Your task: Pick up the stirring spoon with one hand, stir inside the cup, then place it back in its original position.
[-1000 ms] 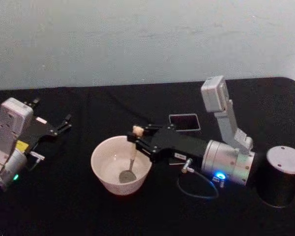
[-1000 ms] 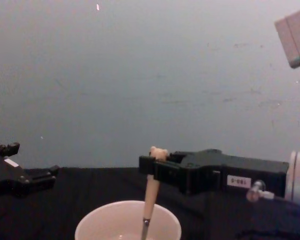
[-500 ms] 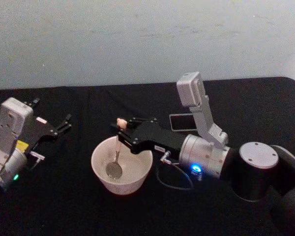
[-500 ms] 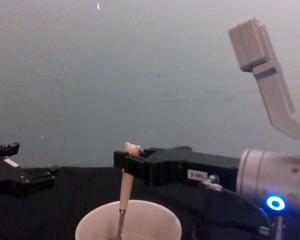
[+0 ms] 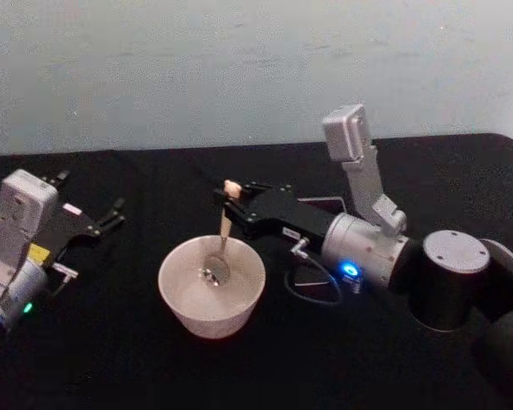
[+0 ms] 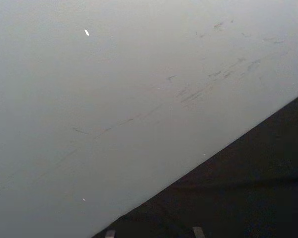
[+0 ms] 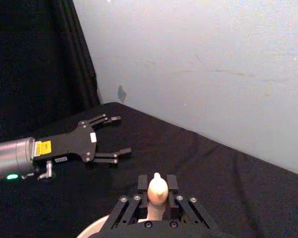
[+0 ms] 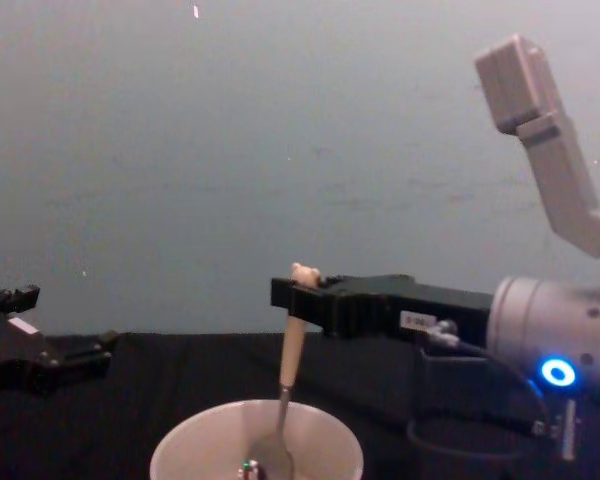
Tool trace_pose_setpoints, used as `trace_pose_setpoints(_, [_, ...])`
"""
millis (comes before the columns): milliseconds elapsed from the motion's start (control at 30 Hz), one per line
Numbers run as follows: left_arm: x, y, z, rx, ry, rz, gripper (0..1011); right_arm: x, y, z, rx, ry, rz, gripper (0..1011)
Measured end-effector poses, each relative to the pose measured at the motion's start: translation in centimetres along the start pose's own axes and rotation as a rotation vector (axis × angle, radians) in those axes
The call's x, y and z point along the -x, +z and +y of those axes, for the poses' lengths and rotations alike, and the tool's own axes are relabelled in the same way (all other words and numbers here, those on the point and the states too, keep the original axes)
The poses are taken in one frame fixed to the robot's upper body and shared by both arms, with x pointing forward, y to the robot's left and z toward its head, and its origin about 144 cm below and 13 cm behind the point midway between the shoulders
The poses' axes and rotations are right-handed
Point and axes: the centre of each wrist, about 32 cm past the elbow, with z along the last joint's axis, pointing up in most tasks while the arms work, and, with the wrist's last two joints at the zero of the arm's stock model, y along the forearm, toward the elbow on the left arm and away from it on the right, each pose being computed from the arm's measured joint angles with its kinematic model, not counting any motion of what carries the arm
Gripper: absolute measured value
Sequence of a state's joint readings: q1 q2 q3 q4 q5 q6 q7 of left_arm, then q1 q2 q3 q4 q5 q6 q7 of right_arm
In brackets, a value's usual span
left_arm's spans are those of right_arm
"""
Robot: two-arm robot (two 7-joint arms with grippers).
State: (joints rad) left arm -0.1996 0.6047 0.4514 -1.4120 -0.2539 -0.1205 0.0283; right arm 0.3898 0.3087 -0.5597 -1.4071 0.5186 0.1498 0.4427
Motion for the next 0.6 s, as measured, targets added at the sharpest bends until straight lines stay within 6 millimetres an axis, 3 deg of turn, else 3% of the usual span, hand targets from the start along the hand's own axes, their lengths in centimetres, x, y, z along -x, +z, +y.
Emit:
trace_pose_setpoints(300, [0.0, 0.0, 0.0, 0.0, 0.0, 0.0, 1001, -0.5, 0.0, -2.6, 0.014, 0.025, 0.003, 223])
trace_pose_setpoints(600, [0.0, 0.0, 0.0, 0.0, 0.0, 0.0, 1001, 0.6, -0.2, -4.3, 0.037, 0.096, 0.008, 223])
